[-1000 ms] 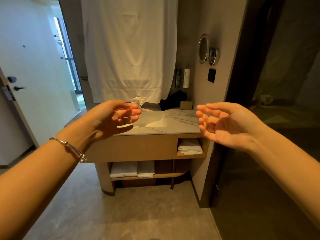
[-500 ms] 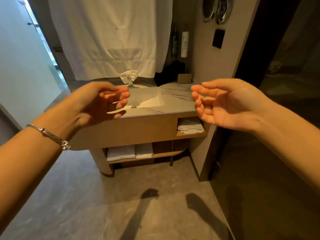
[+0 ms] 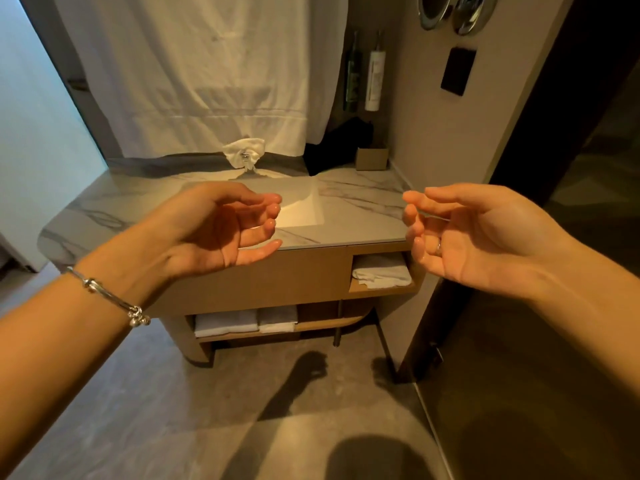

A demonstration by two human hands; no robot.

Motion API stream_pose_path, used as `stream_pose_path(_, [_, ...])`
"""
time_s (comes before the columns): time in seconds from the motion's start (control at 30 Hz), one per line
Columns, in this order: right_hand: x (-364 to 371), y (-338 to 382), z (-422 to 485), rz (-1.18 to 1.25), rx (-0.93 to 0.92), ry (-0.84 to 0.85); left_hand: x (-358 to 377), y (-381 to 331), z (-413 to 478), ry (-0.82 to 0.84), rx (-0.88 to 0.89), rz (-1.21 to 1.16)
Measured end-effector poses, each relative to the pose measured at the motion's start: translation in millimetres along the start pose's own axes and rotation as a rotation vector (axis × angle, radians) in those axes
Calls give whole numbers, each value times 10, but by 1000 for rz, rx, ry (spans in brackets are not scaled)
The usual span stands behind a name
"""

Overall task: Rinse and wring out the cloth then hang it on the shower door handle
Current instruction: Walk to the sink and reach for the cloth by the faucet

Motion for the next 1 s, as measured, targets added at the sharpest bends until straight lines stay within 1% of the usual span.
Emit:
stream_pose_path(0.1, [-8,102,262,13,30,17,-56,-34,207,13,0,-17])
stream_pose_path(0.3, [48,329,835,13,71,65,-293,8,633,22,-66,-82])
stream_pose_path(0.5, [237,604,1467,41,72,94,-659,-192,1120,47,-72,-141])
stream_pose_path(0.83, [314,1088,2365,92,102,95,-1083,-303,2062,49,-122,-205])
stream_pose_path(1.0, [242,1453,2862,22,92,86,-1206,-378,2657,13,-95,-226])
Point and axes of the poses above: each hand's wrist, its own z-axis towards the middle knuckle, its own x-axis out of the palm, y = z × x, the point moved 8 cm from there along z, towards the middle knuckle, and after that the axes turned 15 degrees about x, right-handed, at the moved point
